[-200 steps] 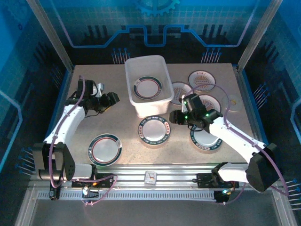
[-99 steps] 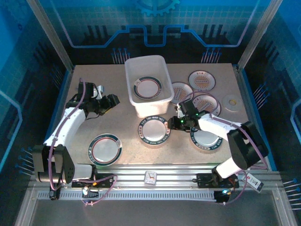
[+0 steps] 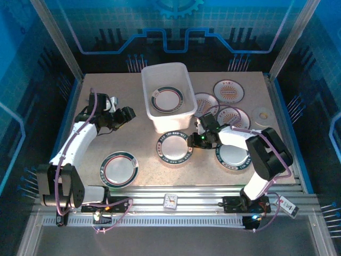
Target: Place the plates into the plastic bin on the countertop
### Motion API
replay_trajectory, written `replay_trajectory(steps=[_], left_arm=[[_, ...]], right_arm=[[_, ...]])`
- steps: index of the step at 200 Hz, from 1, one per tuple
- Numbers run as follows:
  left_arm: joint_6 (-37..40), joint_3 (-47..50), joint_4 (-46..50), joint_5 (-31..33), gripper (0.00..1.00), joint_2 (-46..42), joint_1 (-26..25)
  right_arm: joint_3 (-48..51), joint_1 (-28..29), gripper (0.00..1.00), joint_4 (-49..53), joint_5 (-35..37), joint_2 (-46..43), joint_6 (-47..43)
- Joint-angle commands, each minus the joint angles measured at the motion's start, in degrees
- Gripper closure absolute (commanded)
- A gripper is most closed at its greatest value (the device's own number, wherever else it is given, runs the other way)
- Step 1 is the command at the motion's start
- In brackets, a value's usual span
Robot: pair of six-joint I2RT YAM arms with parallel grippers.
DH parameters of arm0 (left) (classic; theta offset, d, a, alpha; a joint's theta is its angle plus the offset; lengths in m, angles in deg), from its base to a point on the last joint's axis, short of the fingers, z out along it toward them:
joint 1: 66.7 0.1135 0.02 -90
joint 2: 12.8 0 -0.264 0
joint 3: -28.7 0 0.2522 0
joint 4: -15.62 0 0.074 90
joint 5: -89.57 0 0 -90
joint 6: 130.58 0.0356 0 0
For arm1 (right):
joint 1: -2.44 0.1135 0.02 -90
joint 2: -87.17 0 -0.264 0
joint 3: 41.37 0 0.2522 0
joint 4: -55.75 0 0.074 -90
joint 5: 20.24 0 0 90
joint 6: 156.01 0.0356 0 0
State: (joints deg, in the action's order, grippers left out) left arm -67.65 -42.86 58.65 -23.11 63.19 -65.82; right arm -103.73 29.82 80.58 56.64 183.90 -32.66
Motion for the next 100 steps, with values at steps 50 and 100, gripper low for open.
replay_trajectory(steps=[50,100], left_arm=[[-0.2,-1.9,0.1,1.1,0.31,-0.2,-0.7],[-0.2,-1.8,0.0,1.4,0.31,-0.6,-0.9]], right_arm=[[-2.7,1.1,0.77,-0.6,-1.7,2.9,-1.3],[0.1,2.1,0.89,-1.4,0.5,0.3,-1.6]])
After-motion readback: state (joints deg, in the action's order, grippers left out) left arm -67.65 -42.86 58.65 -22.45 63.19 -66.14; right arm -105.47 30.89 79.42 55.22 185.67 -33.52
